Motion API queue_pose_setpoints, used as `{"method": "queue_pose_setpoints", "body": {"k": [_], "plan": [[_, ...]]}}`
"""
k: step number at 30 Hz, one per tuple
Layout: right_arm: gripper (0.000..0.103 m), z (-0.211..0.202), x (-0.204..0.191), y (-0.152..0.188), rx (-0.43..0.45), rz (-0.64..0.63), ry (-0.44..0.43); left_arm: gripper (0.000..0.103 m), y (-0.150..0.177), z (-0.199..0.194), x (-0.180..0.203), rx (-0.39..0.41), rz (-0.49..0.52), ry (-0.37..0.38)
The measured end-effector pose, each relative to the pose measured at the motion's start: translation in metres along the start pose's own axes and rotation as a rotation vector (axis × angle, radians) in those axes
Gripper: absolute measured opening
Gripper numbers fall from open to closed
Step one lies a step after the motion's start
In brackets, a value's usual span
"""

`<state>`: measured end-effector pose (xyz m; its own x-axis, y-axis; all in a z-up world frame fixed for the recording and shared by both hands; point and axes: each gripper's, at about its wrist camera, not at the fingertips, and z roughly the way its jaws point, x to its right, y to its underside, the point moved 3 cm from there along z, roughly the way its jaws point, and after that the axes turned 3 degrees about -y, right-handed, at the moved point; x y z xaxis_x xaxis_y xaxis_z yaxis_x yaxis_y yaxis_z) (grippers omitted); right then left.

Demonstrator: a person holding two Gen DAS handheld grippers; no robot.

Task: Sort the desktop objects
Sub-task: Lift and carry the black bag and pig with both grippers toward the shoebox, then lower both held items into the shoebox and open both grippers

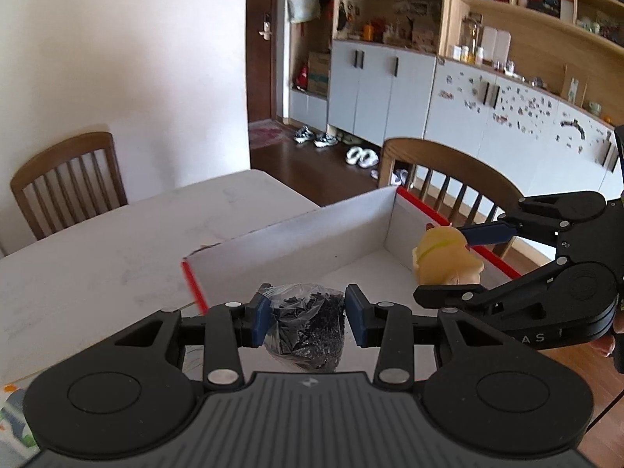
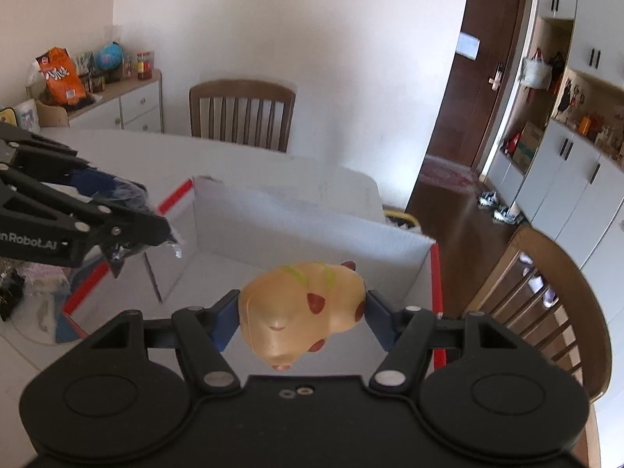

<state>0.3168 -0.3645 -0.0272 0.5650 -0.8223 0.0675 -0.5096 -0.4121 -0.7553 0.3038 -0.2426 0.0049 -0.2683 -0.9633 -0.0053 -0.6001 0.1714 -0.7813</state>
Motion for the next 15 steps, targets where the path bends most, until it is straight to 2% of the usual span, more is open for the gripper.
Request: {"method": "queue_pose_setpoints", "body": {"k": [8, 15], "plan": [[0.067, 0.021, 0.012, 0.005, -0.062, -0.025, -0.013, 0.039, 0.002, 0.036, 0.005, -0.064, 0.032, 0.017], [0.067, 0.035, 0.014, 0.010, -0.122, -0.078, -0.063, 0.039, 0.004, 0.059, 0.010, -0.115, 0.071, 0.028]]}}
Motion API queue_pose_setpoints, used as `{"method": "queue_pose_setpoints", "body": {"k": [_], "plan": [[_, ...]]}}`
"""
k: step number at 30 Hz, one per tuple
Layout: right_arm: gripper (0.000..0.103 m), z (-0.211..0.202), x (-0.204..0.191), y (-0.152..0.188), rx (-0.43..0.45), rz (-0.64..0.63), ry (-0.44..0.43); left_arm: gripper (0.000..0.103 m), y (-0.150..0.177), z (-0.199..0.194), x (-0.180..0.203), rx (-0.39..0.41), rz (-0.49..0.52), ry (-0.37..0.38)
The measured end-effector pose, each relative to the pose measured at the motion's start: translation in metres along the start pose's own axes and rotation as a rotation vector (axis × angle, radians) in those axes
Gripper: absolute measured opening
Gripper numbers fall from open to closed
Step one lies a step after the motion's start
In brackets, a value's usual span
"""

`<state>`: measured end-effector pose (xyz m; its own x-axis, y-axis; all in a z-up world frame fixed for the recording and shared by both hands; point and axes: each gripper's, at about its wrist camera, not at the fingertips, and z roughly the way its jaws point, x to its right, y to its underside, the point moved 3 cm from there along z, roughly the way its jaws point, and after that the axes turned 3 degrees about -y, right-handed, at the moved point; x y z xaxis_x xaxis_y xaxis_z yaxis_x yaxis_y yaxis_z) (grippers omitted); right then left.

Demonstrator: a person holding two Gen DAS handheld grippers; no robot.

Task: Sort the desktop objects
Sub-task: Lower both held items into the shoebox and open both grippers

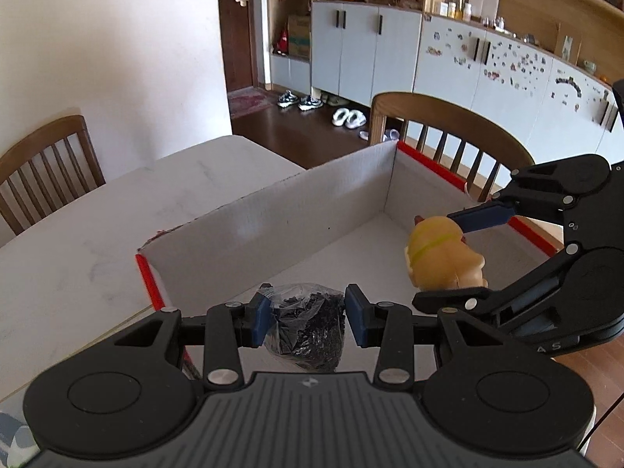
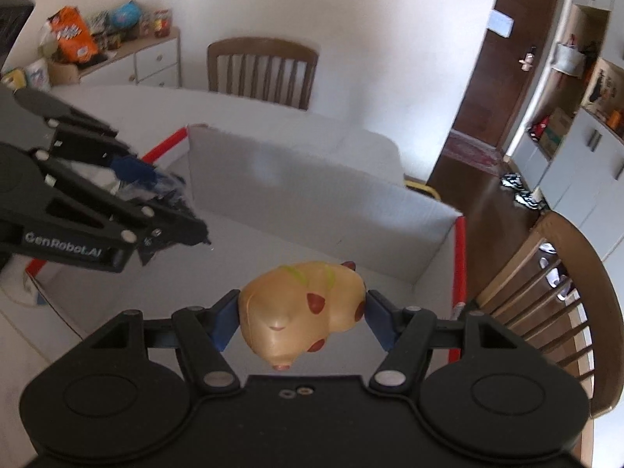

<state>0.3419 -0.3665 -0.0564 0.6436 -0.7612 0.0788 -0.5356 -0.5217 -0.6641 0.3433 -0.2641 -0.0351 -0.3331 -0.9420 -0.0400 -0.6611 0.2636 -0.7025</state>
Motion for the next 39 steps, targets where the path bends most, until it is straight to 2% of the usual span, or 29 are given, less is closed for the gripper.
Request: {"method": "queue_pose_setpoints", "body": {"k": [5, 11, 17, 21, 28, 39], "plan": [[0.067, 0.014, 0.006, 0.001, -0.042, -0.014, -0.015, 0.039, -0.006, 0.020, 0.003, -0.065, 0.028, 0.043], [0.067, 0.030, 0.006, 0.002, -0.096, -0.057, -0.035, 0.039, -0.007, 0.036, 0.014, -0.108, 0.071, 0.037], [0.067, 0.045, 0.000, 0.011, -0.178, -0.149, -0.067, 0.039, -0.002, 0.057, 0.021, -0.214, 0.103, 0.053], [0.067, 0.049, 0.002, 0.011, -0.202, -0.156, -0.086, 0.039, 0.000, 0.066, 0.021, -0.271, 0.091, 0.076], [0.067, 0.060, 0.005, 0.012, -0.277, -0.153, -0.096, 0.039, 0.003, 0.071, 0.021, -0.311, 0.100, 0.090], [0.069, 0.072, 0.006, 0.016, -0.331, -0.157, -0.108, 0.040, 0.005, 0.084, 0.022, -0.381, 0.108, 0.103]]}}
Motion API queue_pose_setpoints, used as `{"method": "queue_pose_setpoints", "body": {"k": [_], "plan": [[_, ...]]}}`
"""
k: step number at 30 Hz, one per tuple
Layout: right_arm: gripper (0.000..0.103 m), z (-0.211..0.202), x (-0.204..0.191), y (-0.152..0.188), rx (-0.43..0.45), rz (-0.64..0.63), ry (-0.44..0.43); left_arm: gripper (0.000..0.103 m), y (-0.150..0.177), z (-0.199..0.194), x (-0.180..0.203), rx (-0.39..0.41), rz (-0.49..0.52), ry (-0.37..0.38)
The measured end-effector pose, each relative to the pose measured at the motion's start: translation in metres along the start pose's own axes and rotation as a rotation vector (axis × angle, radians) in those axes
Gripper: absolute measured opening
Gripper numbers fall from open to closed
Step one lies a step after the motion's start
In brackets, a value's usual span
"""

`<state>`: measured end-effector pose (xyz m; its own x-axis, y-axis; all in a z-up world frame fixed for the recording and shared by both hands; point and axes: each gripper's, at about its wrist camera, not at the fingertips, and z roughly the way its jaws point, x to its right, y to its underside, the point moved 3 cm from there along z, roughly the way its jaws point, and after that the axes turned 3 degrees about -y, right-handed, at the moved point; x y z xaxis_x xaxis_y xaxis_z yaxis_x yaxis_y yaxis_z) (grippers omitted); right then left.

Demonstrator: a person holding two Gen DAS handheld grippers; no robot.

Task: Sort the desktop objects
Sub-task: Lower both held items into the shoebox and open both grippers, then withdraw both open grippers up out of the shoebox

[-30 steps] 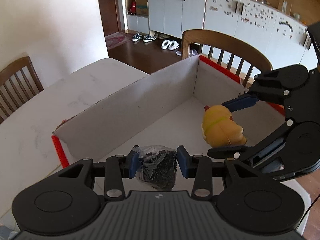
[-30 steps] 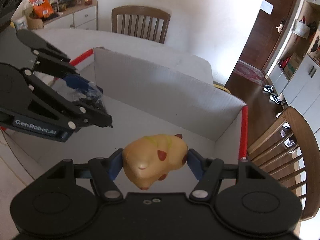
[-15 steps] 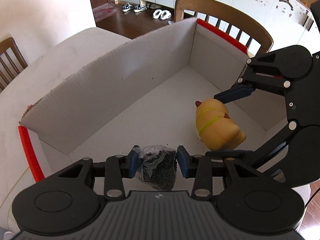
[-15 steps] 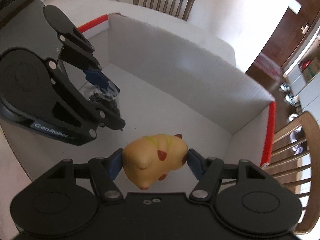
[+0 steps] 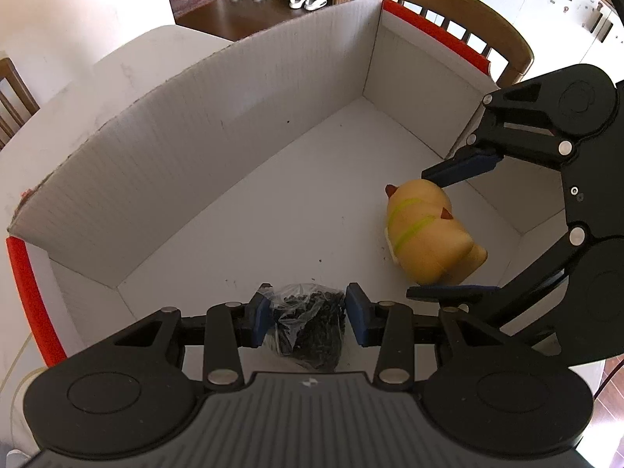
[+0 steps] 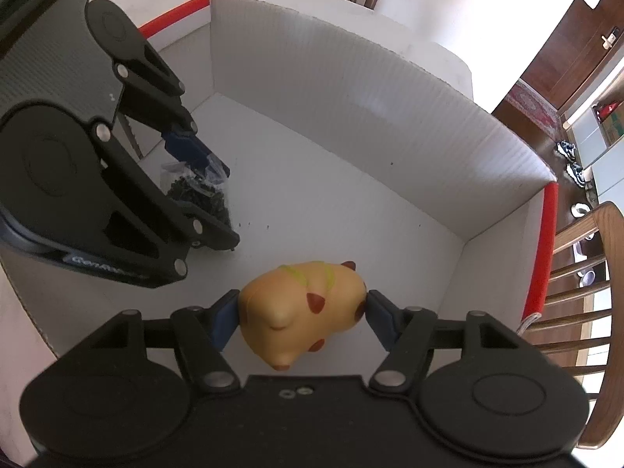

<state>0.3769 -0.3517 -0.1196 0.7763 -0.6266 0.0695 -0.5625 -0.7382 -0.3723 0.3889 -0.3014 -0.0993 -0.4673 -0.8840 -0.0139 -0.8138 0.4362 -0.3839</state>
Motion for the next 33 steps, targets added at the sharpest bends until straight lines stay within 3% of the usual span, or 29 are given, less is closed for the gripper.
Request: {"method": "queue_pose_setpoints", "body": {"k": [4, 6, 8, 18, 33], "plan": [[0.070, 0.004, -0.002, -0.003, 0.001, -0.004, 0.002, 0.046, 0.001, -0.002, 0.000, 0.009, -0.001, 0.001], [0.071, 0.005, -0.001, -0.003, 0.002, -0.008, 0.004, 0.068, 0.001, -0.006, 0.000, 0.030, 0.001, -0.013], [0.073, 0.007, -0.001, -0.002, 0.004, -0.010, 0.006, 0.072, 0.001, -0.011, 0.000, 0.055, 0.000, -0.031], [0.078, 0.001, 0.008, -0.005, 0.036, 0.005, 0.018, 0.072, 0.011, -0.032, -0.003, 0.112, -0.036, -0.020], [0.084, -0.070, 0.010, 0.005, 0.145, 0.056, -0.017, 0.072, 0.018, -0.078, -0.003, 0.228, -0.075, -0.026]]}}
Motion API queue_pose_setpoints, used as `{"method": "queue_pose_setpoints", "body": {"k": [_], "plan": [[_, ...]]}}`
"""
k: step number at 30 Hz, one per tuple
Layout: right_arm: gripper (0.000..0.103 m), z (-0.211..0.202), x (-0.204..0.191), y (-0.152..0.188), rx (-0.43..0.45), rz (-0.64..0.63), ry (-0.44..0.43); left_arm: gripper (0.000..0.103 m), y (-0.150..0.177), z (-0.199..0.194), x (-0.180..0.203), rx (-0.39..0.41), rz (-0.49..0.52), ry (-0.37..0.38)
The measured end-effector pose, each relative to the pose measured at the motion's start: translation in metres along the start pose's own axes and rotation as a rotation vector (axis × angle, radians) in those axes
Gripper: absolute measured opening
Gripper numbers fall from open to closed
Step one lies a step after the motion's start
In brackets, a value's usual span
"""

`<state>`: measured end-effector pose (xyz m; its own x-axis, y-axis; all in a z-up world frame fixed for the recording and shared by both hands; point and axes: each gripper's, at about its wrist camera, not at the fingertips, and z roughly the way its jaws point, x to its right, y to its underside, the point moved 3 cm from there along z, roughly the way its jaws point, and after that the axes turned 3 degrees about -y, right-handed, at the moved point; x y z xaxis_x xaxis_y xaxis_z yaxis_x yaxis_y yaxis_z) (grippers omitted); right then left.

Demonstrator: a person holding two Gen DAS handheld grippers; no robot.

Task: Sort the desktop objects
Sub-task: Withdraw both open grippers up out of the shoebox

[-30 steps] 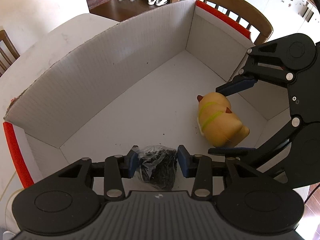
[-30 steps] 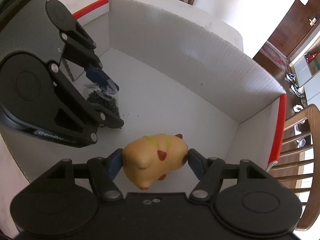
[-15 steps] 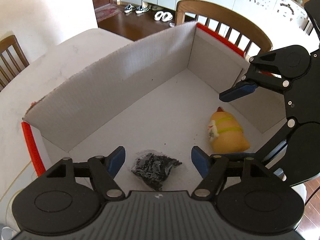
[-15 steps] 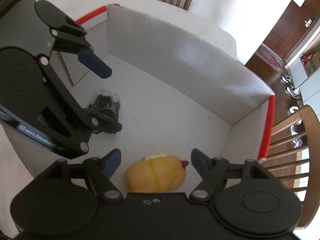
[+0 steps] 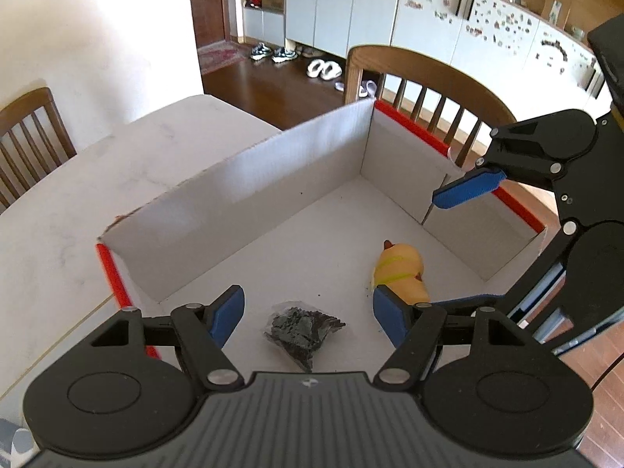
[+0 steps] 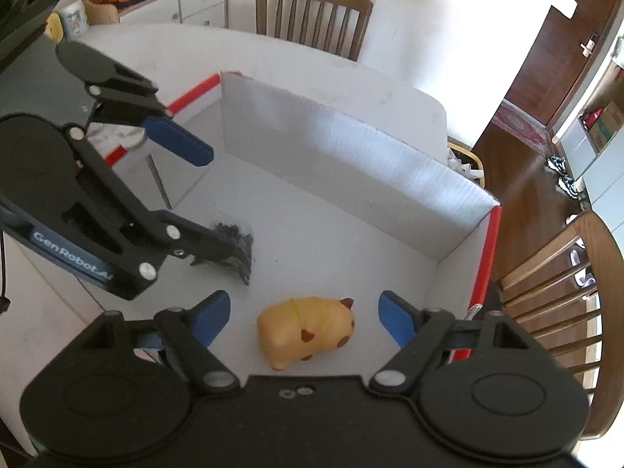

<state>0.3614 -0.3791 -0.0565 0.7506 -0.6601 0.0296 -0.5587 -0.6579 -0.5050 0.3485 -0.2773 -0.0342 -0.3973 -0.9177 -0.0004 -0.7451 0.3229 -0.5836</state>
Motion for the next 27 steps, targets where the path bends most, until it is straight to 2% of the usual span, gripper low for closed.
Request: {"method": "queue_pose_setpoints", "body": {"k": [7, 20, 27], "plan": [[0.084, -0.023, -0.011, -0.003, 0.033, 0.032, 0.007, 0.072, 0.008, -0.027, -0.006, 0.045, -0.012, -0.008], [0.084, -0.040, -0.040, -0.014, 0.072, 0.100, 0.042, 0.072, 0.036, -0.073, -0.018, 0.110, -0.001, 0.025], [0.087, -0.053, -0.058, -0.019, 0.127, 0.169, 0.056, 0.072, 0.054, -0.097, -0.029, 0.146, -0.009, 0.041]]}}
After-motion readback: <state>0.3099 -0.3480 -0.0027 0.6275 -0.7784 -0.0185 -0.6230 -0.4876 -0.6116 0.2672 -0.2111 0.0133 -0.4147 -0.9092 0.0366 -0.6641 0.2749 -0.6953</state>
